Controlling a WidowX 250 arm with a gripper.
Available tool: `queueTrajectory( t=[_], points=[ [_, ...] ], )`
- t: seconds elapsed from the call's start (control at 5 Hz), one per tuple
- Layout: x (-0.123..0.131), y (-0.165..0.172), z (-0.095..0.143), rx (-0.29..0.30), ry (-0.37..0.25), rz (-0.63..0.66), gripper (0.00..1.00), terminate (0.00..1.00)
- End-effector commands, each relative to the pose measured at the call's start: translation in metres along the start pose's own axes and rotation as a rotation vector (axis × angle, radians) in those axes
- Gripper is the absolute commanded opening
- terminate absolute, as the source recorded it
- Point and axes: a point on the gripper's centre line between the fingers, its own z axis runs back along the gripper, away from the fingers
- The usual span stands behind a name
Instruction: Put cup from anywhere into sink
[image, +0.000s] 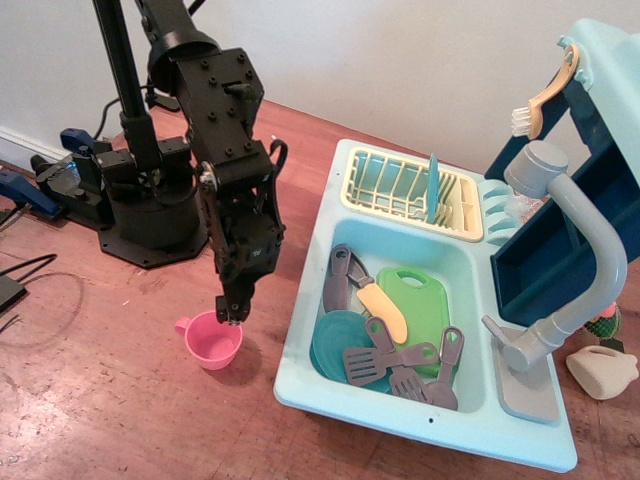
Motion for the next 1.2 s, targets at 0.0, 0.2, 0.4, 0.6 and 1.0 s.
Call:
queueTrajectory(
  t=[0.0, 0.2, 0.4, 0.6, 1.0],
  points=[
    [0.0, 0.0, 0.0, 0.0, 0.0, 0.0, 1.0, 0.0],
    [-0.013, 0.008, -0.018, -0.022, 0.006, 0.009, 1.0, 0.0],
    [-0.025, 0.01, -0.035, -0.021, 0.017, 0.025, 1.0, 0.0],
    [-0.031, 0.005, -0.056, -0.041, 0.037, 0.019, 1.0, 0.0],
    [-0.022, -0.019, -0.077, -0.034, 0.066, -0.025, 1.0, 0.0]
  ],
)
